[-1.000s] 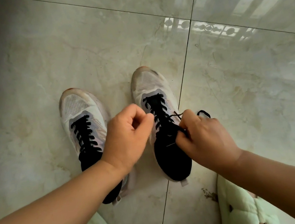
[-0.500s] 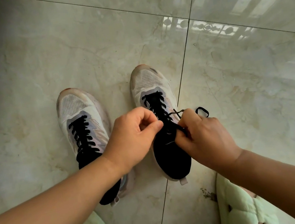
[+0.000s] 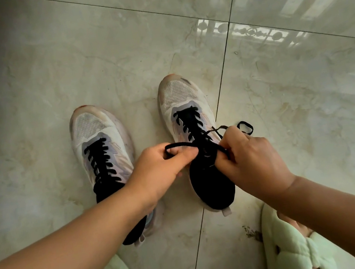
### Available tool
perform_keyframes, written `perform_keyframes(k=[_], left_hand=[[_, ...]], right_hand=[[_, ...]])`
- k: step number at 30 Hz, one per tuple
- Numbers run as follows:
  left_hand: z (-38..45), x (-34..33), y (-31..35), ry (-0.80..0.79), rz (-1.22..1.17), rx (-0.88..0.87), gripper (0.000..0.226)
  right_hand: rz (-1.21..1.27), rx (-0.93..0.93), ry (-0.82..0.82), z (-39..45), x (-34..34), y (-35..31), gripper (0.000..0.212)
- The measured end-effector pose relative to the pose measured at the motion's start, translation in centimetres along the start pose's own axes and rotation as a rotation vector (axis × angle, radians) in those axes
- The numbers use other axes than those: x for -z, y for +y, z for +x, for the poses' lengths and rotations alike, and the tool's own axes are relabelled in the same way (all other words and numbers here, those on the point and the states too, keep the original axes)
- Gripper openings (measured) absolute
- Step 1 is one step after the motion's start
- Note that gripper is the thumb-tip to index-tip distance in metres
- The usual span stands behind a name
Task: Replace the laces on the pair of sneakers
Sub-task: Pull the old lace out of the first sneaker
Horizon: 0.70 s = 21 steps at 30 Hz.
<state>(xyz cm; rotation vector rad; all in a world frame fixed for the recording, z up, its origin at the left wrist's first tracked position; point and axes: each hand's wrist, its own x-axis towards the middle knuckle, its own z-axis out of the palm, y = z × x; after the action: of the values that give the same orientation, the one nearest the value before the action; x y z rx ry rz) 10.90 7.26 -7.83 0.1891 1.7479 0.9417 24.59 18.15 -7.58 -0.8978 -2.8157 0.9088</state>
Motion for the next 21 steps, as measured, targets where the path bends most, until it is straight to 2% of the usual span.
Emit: perform_keyframes(k=[2,4,5,7,8,9,11,13,15,17,19,21], left_hand=[[0.0,-0.1,0.2,-0.062,-0.203,0.128,0.008],[0.2,0.0,0.3,-0.042,-0.164,0.111,0.012],[0.4,0.4,0.3,0.025,0.004,0.018,0.014],[1.0,2.0,0.4,0.212,0.566,-0.273,0.016],[1.2,2.8,0.5,0.272,0.845,-0.366,0.016],[1.3,3.6,0.5,0.314,1.057,-0.39,0.016],[1.5,4.6,0.4,0.37,1.251,-0.38,0.015],[1.3,4.7,0.3,0.375,1.209,-0.519,0.016],[0.6,4.0,0.5,0.272,1.039,-0.792,0.022],[-0.1,3.0,0.4,0.189,0.965,-1.028,0.014],[-0.6,2.2,0.0,0.15,0.969,-1.08,0.004],[-0.6,1.8,-0.3,0.142,1.001,-1.059,0.013]], right_hand=[[0.0,0.004,0.002,0.0,0.0,0.1,0.014],[-0.005,0.002,-0.004,0.0,0.0,0.2,0.013],[-0.011,-0.003,-0.011,0.0,0.0,0.2,0.012],[-0.021,-0.013,-0.017,0.0,0.0,0.3,0.012],[-0.023,-0.015,-0.018,0.0,0.0,0.3,0.012],[-0.024,-0.015,-0.018,0.0,0.0,0.4,0.012],[-0.024,-0.019,-0.024,-0.1,0.1,0.4,0.012],[-0.021,-0.018,-0.028,0.0,0.1,0.4,0.011],[-0.018,-0.016,-0.024,0.1,0.2,0.3,0.011],[-0.014,-0.007,-0.018,0.1,0.2,0.3,0.011],[-0.013,-0.01,-0.028,0.1,0.2,0.3,0.011],[-0.012,-0.009,-0.035,0.0,0.2,0.3,0.012]])
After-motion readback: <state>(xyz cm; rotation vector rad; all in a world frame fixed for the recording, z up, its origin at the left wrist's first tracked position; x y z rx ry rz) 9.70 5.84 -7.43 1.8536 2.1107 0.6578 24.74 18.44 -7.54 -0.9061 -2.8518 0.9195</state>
